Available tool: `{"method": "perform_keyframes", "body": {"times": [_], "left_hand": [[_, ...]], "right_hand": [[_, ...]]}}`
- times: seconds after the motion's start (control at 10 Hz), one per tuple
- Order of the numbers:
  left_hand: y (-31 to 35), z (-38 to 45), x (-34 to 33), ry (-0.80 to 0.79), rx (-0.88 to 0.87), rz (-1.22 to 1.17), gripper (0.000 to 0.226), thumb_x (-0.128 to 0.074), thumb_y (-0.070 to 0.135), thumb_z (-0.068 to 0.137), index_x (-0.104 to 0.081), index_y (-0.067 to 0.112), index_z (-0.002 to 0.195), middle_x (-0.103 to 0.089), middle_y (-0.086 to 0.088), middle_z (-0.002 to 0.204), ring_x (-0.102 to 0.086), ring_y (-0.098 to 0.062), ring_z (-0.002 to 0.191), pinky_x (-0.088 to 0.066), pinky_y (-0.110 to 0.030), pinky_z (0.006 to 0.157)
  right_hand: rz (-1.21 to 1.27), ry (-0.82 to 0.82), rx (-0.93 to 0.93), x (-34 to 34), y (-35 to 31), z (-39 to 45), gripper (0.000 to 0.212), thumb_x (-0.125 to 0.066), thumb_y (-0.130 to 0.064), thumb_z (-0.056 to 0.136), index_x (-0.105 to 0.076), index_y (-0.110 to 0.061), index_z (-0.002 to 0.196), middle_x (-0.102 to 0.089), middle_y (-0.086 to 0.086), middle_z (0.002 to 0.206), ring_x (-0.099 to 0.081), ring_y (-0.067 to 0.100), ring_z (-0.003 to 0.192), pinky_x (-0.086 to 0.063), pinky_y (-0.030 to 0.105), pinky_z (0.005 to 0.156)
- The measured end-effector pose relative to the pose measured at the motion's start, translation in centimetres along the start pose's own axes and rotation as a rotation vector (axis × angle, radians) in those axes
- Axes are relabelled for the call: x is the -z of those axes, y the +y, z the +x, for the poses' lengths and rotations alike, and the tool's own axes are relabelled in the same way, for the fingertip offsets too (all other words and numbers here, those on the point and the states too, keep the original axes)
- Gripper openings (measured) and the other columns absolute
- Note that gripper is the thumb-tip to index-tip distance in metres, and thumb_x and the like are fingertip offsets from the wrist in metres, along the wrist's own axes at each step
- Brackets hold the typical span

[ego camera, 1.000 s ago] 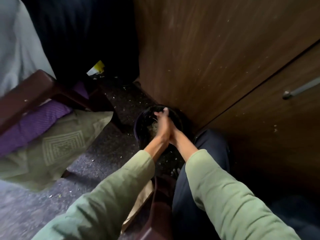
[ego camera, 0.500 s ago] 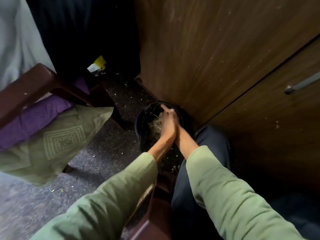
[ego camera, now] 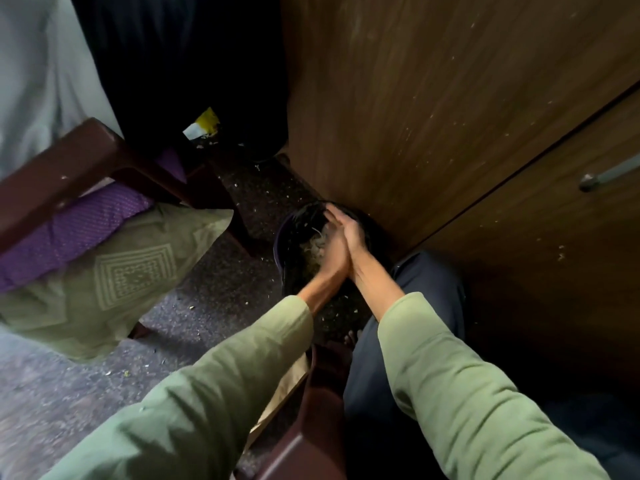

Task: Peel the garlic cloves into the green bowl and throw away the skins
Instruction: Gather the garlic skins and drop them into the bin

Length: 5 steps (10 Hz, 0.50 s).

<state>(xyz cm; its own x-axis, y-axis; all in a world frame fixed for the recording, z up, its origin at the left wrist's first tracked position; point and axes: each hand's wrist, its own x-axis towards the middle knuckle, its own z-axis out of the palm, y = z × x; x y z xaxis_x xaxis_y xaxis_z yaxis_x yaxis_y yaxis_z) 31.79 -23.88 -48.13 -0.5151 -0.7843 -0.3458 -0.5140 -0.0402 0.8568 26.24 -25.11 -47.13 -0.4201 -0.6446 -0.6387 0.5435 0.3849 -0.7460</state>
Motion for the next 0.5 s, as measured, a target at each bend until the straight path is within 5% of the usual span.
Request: {"method": "perform_keyframes", "body": {"times": [0.1, 0.2, 0.3, 0.4, 0.5], "left_hand": [[-5.3, -0.1, -0.9, -0.007, 0.005, 0.204, 0.057, -0.039, 0.036, 0.111, -0.039, 0.0, 0.155, -0.038, -0.022, 0.162, -0.039, -0.037, 0.149, -0.041, -0.041, 0.116], [-9.8, -0.5, 2.1, 0.056, 0.152, 0.517, 0.048, -0.056, 0.025, 0.103, -0.049, 0.004, 0.145, -0.04, -0.025, 0.153, -0.039, -0.046, 0.142, -0.036, -0.055, 0.115], [-12.6, 0.2, 3.9, 0.081, 0.207, 0.671, 0.055, -0.06, 0.035, 0.098, -0.045, 0.018, 0.149, -0.022, -0.021, 0.159, -0.027, -0.048, 0.142, -0.031, -0.064, 0.114], [-13.9, 0.4, 5.2, 0.052, 0.162, 0.735, 0.048, -0.056, 0.024, 0.1, -0.05, 0.009, 0.145, -0.023, -0.019, 0.155, -0.035, -0.047, 0.133, -0.04, -0.061, 0.106], [-13.1, 0.9, 5.9, 0.123, 0.107, 0.606, 0.037, -0.059, 0.007, 0.097, -0.058, -0.005, 0.132, -0.038, -0.023, 0.138, -0.051, -0.046, 0.115, -0.05, -0.055, 0.095]], "right_hand": [[-0.091, 0.213, -0.147, 0.8, 1.9, 2.6, 0.039, -0.045, -0.021, 0.109, -0.062, 0.004, 0.134, -0.065, 0.018, 0.127, -0.062, 0.032, 0.12, -0.05, 0.04, 0.099], [-0.231, 0.185, -0.285, 0.1, 3.9, 2.8, 0.042, -0.041, -0.035, 0.106, -0.065, -0.012, 0.132, -0.066, 0.013, 0.13, -0.063, 0.032, 0.117, -0.056, 0.042, 0.085], [-0.596, 0.012, -0.204, -1.1, 3.3, 1.5, 0.041, -0.046, -0.025, 0.107, -0.058, -0.009, 0.142, -0.058, 0.01, 0.141, -0.055, 0.032, 0.129, -0.051, 0.043, 0.099], [-0.925, -0.129, -0.066, -1.4, 4.0, 1.2, 0.035, -0.045, -0.011, 0.104, -0.068, 0.005, 0.123, -0.065, 0.02, 0.132, -0.059, 0.036, 0.124, -0.047, 0.045, 0.106], [-1.143, -0.216, -0.111, -1.1, 5.4, 1.5, 0.032, -0.049, -0.017, 0.1, -0.072, -0.002, 0.115, -0.068, 0.016, 0.127, -0.061, 0.033, 0.122, -0.049, 0.041, 0.104]]}}
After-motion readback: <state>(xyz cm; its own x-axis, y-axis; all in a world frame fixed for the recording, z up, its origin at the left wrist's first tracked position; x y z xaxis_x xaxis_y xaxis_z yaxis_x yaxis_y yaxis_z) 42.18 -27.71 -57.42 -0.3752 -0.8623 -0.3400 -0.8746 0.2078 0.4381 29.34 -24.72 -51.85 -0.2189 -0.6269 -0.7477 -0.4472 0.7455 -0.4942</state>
